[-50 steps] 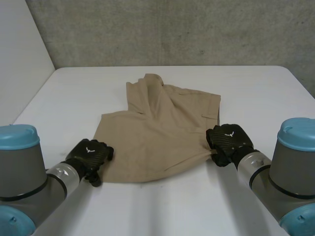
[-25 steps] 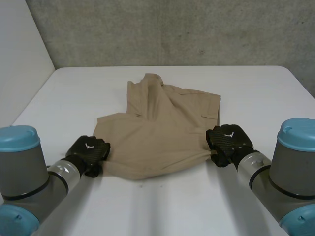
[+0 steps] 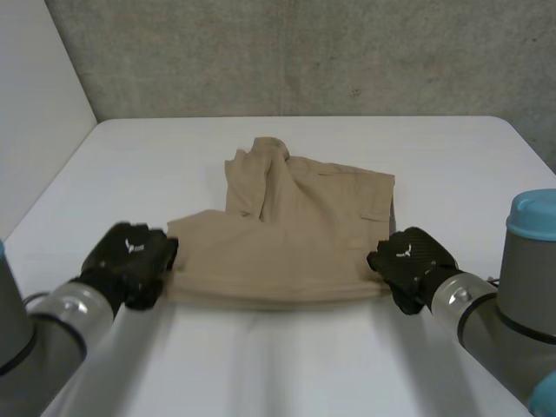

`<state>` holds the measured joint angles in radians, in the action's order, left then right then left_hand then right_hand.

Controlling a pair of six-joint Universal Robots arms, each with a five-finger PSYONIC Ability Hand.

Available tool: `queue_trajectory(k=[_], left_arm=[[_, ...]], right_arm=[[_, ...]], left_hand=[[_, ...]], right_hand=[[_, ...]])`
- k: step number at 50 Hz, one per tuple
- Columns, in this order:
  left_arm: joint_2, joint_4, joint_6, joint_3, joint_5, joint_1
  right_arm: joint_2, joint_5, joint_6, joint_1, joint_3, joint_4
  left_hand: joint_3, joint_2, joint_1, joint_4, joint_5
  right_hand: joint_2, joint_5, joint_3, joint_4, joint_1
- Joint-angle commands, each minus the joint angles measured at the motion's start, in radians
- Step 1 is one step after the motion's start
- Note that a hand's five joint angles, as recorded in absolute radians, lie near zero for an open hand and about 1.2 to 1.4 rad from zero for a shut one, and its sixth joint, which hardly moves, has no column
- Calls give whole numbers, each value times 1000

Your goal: Fold the shorts.

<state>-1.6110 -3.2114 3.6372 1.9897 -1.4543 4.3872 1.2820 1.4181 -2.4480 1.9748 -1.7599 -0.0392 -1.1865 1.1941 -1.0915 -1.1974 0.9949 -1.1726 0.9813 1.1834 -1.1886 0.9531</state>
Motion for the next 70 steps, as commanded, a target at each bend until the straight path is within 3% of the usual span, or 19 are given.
queue_trajectory(k=[1, 5, 10, 14, 17, 20, 27, 37, 46, 52, 55, 56, 59, 60, 67, 70], left_arm=[[71, 214, 14, 95, 0, -44], [69, 232, 35, 123, -1, -78], [59, 216, 49, 86, 3, -81], [60, 162, 50, 0, 2, -89], [57, 76, 52, -81, 3, -89], [34, -5, 54, -143, 5, -90], [-197, -168, 55, -394, 11, -109], [-651, -30, 101, -868, 29, -133], [-834, -13, 181, -1026, 202, -118], [-898, -10, 182, -1085, 210, -117], [-937, 1, 182, -1132, 204, -114], [-954, 11, 184, -1152, 201, -109], [-975, 30, 184, -1181, 178, -103], [-987, 36, 185, -1200, 137, -100], [-981, 39, 236, -1200, -92, -55], [-969, 48, 279, -1155, -132, -57]], right_arm=[[51, 2, 185, -5, -20, -224], [54, -4, 227, -24, -30, -281], [53, -1, 222, -44, -38, -237], [51, 2, 221, -42, -44, -189], [48, -1, 215, -40, -52, -162], [45, -2, 199, -40, -58, -146], [43, -2, 176, -33, -69, -134], [11, -1, 176, -33, -70, -91], [-16, -1, 176, -33, -69, -64], [-39, 2, 176, -34, -64, -59], [-43, 2, 176, -34, -61, -57], [-44, 4, 176, -34, -61, -56], [-44, 5, 176, -36, -61, -45], [-44, 5, 176, -36, -61, -44], [-43, 5, 176, -39, -58, -39], [-43, 7, 176, -39, -58, -39]], left_hand=[[-210, 202, -305, -199, 227], [-210, 202, -305, -199, 227], [-158, 150, -253, -147, 175], [621, -629, 526, 632, -604], [893, -900, 798, 903, -875], [926, -934, 831, 937, -909], [882, -890, 787, 893, -865], [850, -857, 755, 861, -833], [779, -787, 684, 790, -762], [721, -728, 626, 732, -704], [507, -515, 412, 518, -490], [297, -305, 202, 308, -280], [52, -60, -43, 63, -35], [-173, 165, -268, -162, 190], [-210, 202, -305, -199, 227], [-210, 202, -305, -199, 227]], right_hand=[[-224, 240, 213, -208, 443], [-224, 240, 213, -208, 443], [-224, 240, 213, -208, 443], [-224, 240, 213, -208, 443], [-224, 240, 213, -208, 443], [-224, 240, 213, -208, 443], [-224, 240, 213, -208, 443], [-224, 240, 213, -208, 443], [-224, 240, 213, -208, 443], [-224, 240, 213, -208, 443], [-224, 240, 213, -208, 443], [-224, 240, 213, -208, 443], [-224, 240, 213, -208, 443], [-224, 240, 213, -208, 443], [-224, 240, 213, -208, 443], [-224, 240, 213, -208, 443]])
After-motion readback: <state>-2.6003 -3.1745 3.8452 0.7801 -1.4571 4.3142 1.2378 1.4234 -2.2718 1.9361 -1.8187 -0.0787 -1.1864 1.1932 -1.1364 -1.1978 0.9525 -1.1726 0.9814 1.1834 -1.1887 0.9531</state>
